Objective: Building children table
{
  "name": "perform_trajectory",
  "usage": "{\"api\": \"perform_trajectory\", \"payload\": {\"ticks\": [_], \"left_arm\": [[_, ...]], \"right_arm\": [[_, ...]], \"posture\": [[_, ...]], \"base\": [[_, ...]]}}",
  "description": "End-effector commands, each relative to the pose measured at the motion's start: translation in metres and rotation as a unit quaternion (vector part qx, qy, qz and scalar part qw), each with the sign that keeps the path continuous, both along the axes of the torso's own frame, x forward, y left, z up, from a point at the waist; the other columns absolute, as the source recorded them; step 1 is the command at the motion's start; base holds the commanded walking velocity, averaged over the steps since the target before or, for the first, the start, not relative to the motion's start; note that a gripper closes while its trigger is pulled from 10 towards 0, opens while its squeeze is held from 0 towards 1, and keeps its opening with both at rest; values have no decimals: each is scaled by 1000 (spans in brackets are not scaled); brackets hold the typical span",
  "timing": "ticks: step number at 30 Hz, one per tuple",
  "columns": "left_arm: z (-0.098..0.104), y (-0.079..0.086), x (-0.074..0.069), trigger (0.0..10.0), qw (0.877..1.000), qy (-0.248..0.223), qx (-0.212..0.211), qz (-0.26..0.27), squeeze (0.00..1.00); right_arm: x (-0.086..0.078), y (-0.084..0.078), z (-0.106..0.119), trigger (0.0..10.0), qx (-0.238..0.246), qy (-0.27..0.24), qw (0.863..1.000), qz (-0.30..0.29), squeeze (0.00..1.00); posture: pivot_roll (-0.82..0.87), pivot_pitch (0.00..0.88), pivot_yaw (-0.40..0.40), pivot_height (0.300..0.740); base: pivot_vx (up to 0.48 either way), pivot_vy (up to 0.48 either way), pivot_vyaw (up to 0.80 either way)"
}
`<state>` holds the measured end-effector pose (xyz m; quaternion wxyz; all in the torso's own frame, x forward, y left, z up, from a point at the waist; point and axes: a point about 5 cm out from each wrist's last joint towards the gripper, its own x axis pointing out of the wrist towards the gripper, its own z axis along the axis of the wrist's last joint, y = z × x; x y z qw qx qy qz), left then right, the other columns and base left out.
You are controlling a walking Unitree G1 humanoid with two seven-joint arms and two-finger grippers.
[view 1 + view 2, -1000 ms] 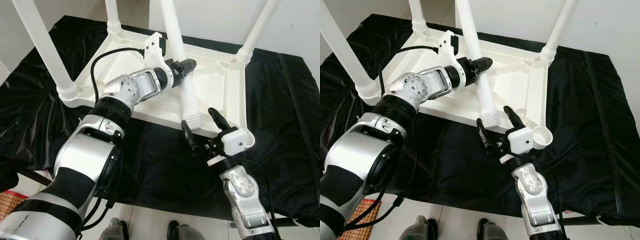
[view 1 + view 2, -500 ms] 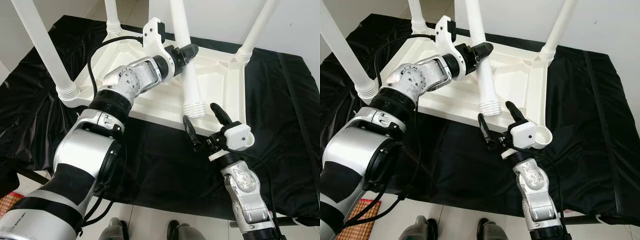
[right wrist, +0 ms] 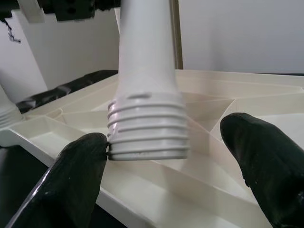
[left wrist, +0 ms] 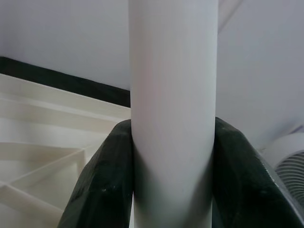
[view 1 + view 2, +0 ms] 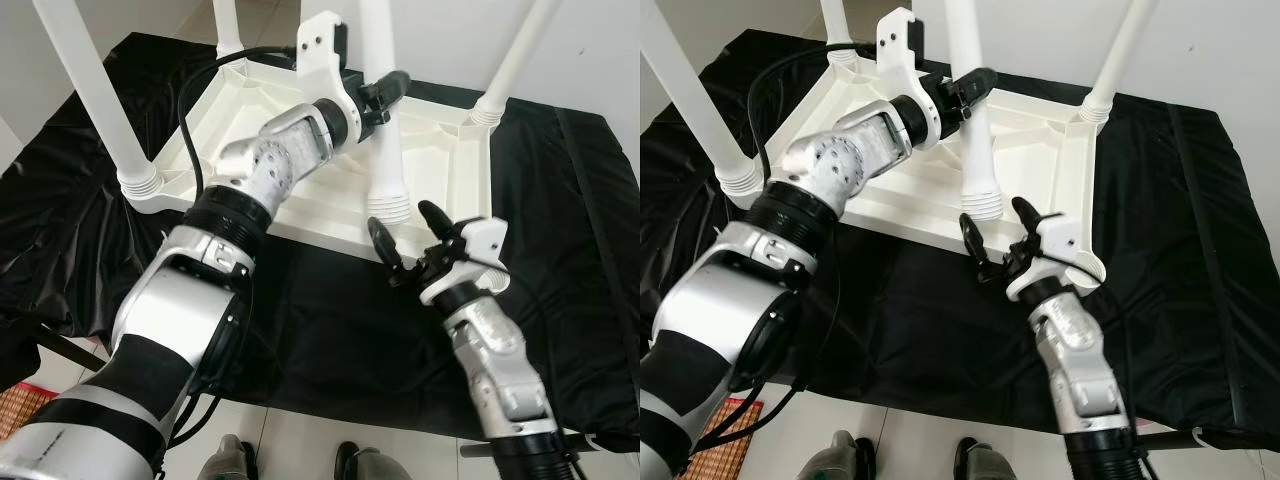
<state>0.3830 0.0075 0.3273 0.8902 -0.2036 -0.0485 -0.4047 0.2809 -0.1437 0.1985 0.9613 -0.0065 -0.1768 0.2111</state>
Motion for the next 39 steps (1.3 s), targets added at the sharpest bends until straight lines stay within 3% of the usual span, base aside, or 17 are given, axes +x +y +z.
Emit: {"api": "perform_trajectory", "payload": {"ticks": [1, 12, 13, 22, 23, 27, 34, 39], "left_arm": [[3, -12, -26, 10000, 956, -127, -7, -263, 0], [4, -7, -22, 10000, 962, -130, -7, -238, 0], [4, -8, -22, 10000, 962, -132, -6, -238, 0], [-4, -15, -32, 10000, 955, -155, 16, -254, 0], [-5, -17, -33, 10000, 954, -156, 17, -255, 0], [-9, -21, -39, 10000, 951, -160, 19, -263, 0], [-9, -36, -58, 10000, 940, -185, 22, -287, 0], [-10, -43, -67, 10000, 934, -200, 29, -293, 0]], "right_arm": [[-2, -2, 2, 10000, -5, 5, 1000, 17, 0], [-9, 2, -1, 10000, 7, 36, 997, 63, 0], [-10, 1, 3, 10000, 23, 40, 996, 76, 1000], [4, -17, 28, 10000, 47, 40, 996, 56, 1000], [5, -18, 30, 10000, 39, 39, 997, 53, 0], [12, -23, 33, 10000, 10, 51, 998, 36, 0], [23, -22, 39, 10000, -46, 102, 991, 78, 0], [28, -19, 45, 10000, -48, 118, 986, 105, 0]], "posture": [[36, 173, -30, 740], [38, 178, -38, 740], [38, 178, -38, 740], [37, 181, -33, 740], [42, 181, -39, 740], [42, 181, -39, 740], [51, 180, -51, 740], [54, 178, -58, 740]], "base": [[0, 0, 0], [0, 0, 0], [0, 0, 0], [0, 0, 0], [0, 0, 0], [0, 0, 0], [0, 0, 0], [0, 0, 0]]}}
